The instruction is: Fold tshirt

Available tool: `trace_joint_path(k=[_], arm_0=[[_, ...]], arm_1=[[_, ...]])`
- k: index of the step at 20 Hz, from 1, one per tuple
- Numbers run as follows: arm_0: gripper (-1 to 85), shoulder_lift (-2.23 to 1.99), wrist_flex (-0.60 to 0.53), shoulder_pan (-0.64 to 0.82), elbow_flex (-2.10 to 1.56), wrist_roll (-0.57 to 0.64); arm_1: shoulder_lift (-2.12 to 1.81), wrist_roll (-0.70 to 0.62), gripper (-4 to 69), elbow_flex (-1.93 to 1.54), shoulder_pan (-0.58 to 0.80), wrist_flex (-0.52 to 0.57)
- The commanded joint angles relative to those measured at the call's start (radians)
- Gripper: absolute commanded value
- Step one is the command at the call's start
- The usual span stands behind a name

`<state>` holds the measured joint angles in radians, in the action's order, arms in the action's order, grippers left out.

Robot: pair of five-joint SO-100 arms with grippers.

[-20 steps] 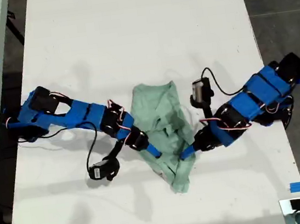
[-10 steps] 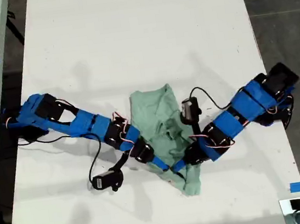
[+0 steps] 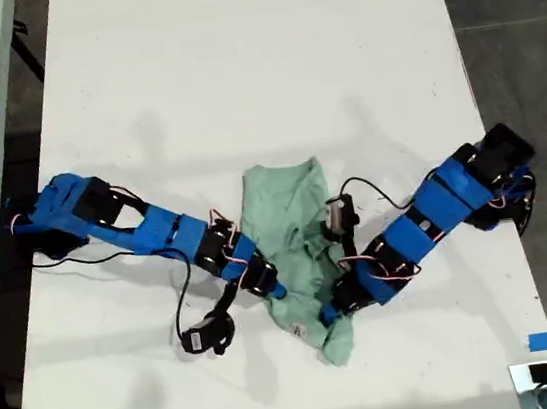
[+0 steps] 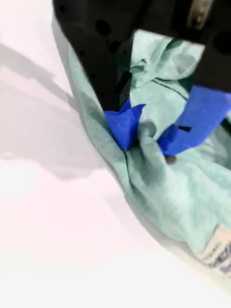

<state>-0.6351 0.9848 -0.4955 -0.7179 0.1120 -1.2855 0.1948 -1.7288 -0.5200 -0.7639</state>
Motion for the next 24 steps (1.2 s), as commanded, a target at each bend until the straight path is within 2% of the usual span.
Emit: trace_joint_path(k=[1, 4, 5, 7, 9, 11, 14, 16, 18, 20, 21, 22, 23, 24], arm_0=[[0.1, -0.060, 0.063, 0.006, 0.002, -0.008], [0.1, -0.179, 0.058, 0.006, -0.002, 0.110], [0.1, -0.227, 0.067, 0.014, -0.002, 0.144], [0.1, -0.316, 0.104, 0.048, -0.005, 0.227], [0.1, -0.407, 0.176, 0.106, -0.012, 0.296], [0.1, -0.497, 0.250, 0.189, -0.026, 0.374], [0.1, -0.584, 0.356, 0.344, -0.043, 0.451], [0.1, -0.615, 0.394, 0.448, -0.091, 0.492], [0.1, -0.601, 0.397, 0.538, -0.149, 0.506], [0.1, -0.555, 0.359, 0.621, -0.218, 0.509], [0.1, -0.517, 0.334, 0.669, -0.247, 0.499], [1.5, -0.468, 0.311, 0.723, -0.259, 0.495], [5.1, -0.417, 0.293, 0.778, -0.255, 0.495], [7.4, -0.365, 0.285, 0.825, -0.225, 0.503]], arm_1=[[-0.060, -0.032, -1.6, 0.064, -0.006, -0.127], [-0.109, -0.123, -1.6, 0.179, 0.028, -0.242], [-0.110, -0.169, -1.6, 0.256, 0.048, -0.311], [-0.115, -0.282, -1.6, 0.423, 0.106, -0.449], [-0.147, -0.391, -1.6, 0.526, 0.190, -0.532], [-0.233, -0.505, -1.6, 0.537, 0.296, -0.557], [-0.344, -0.650, -1.6, 0.503, 0.483, -0.650], [-0.422, -0.746, -1.6, 0.411, 0.597, -0.655], [-0.495, -0.821, -1.6, 0.256, 0.699, -0.595], [-0.588, -0.877, -1.5, 0.006, 0.807, -0.419], [-0.626, -0.888, 3.3, -0.140, 0.876, -0.313], [-0.638, -0.900, 12.4, -0.256, 0.937, -0.216], [-0.634, -0.917, 19.5, -0.337, 1.002, -0.146], [-0.623, -0.931, 22.7, -0.380, 1.054, -0.110]])
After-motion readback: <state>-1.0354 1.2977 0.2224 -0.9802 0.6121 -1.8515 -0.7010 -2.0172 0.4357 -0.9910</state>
